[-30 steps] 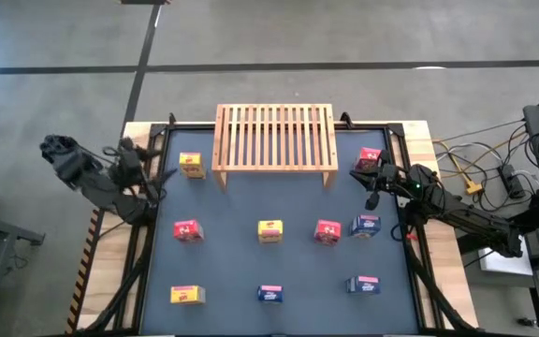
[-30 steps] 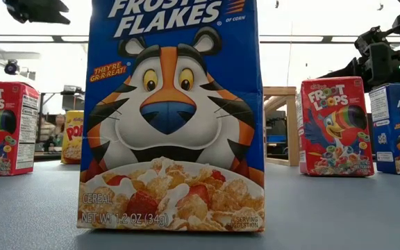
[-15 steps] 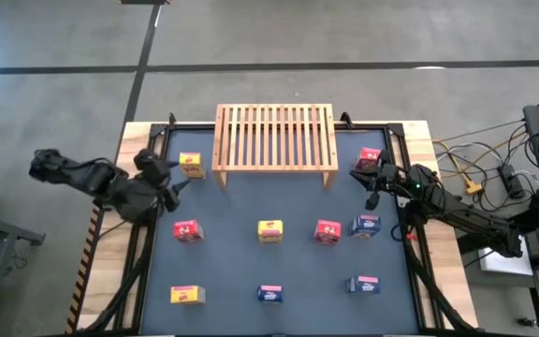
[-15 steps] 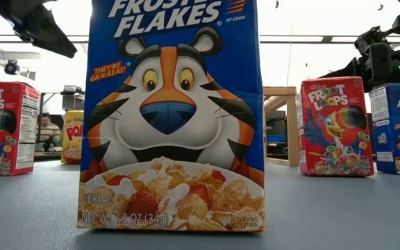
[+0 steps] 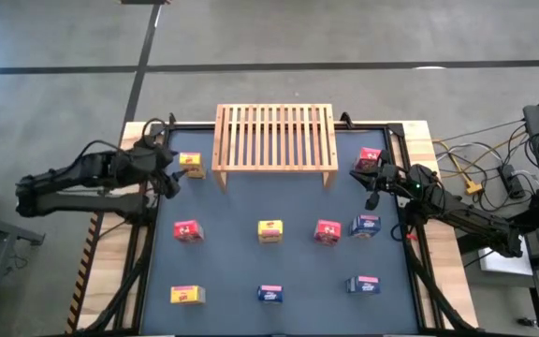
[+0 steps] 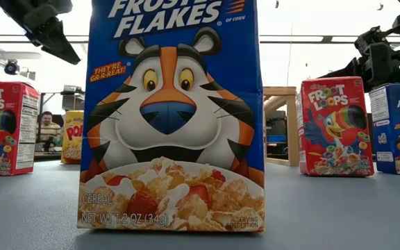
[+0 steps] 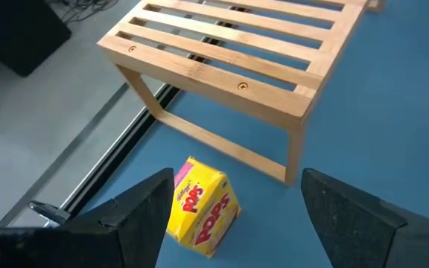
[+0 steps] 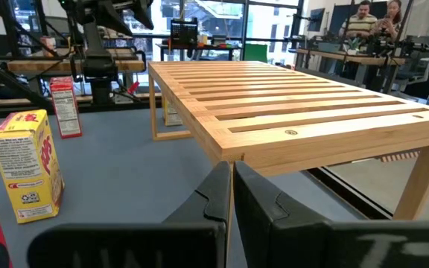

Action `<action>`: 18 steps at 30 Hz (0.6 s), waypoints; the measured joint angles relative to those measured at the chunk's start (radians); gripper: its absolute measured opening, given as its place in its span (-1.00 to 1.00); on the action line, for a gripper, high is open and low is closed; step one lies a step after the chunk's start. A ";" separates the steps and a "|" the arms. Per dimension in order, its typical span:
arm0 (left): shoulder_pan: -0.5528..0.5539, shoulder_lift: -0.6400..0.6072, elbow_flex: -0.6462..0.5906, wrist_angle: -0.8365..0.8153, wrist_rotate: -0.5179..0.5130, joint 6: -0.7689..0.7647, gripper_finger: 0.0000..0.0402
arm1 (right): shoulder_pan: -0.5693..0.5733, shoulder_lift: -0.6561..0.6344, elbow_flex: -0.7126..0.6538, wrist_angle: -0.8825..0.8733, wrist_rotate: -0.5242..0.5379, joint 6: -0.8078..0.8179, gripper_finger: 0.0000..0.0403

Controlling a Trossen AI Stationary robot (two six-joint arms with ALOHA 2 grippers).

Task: Stack cereal on shelf
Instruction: Put the top left yellow cereal box on the shelf

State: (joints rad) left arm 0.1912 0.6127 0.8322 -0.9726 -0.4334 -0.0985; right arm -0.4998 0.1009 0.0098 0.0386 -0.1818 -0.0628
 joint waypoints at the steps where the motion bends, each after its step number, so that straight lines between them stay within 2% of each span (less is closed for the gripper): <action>1: 0.027 -0.001 0.000 0.005 0.020 0.019 0.37 | 0.000 0.000 0.000 0.000 0.000 0.000 -0.95; 9: 0.208 0.001 -0.001 0.017 0.147 0.137 0.37 | 0.000 0.000 0.000 0.000 0.000 0.000 -0.95; 18: 0.339 0.009 -0.002 0.056 0.241 0.232 0.37 | 0.000 0.000 0.000 0.000 0.000 0.000 -0.95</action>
State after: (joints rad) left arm 0.5298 0.6216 0.8303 -0.9166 -0.1927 0.1334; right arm -0.4999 0.1009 0.0101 0.0383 -0.1818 -0.0628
